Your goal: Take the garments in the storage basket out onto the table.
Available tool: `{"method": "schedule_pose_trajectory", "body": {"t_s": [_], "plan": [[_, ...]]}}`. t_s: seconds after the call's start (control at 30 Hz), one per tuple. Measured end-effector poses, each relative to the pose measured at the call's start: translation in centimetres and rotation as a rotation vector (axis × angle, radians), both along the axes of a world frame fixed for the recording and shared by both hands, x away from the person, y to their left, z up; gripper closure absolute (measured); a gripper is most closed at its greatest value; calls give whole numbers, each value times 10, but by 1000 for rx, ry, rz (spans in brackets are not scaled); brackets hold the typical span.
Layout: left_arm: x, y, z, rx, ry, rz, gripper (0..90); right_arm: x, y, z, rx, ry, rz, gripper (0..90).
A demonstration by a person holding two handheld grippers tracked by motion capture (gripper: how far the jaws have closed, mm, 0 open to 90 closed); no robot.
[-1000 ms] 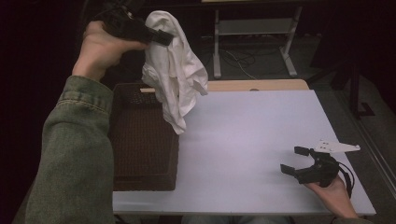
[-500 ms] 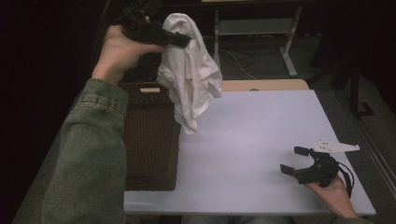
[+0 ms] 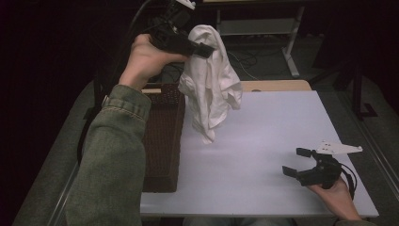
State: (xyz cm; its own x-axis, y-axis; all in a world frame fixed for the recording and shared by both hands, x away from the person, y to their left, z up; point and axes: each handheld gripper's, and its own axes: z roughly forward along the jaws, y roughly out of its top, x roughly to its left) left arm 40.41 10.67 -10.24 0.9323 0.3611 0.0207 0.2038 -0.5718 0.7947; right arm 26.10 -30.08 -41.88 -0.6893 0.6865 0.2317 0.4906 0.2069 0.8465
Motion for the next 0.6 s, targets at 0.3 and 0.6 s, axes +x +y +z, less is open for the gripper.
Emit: {"method": "schedule_pose_trajectory", "body": {"t_s": [0.3, 0.6], "plan": [[5, -10, -25, 4, 33, -23, 801, 0, 1, 0, -5, 2, 3, 0], [3, -21, -54, 10, 67, -56, 800, 0, 2, 0, -2, 6, 5, 0]]}}
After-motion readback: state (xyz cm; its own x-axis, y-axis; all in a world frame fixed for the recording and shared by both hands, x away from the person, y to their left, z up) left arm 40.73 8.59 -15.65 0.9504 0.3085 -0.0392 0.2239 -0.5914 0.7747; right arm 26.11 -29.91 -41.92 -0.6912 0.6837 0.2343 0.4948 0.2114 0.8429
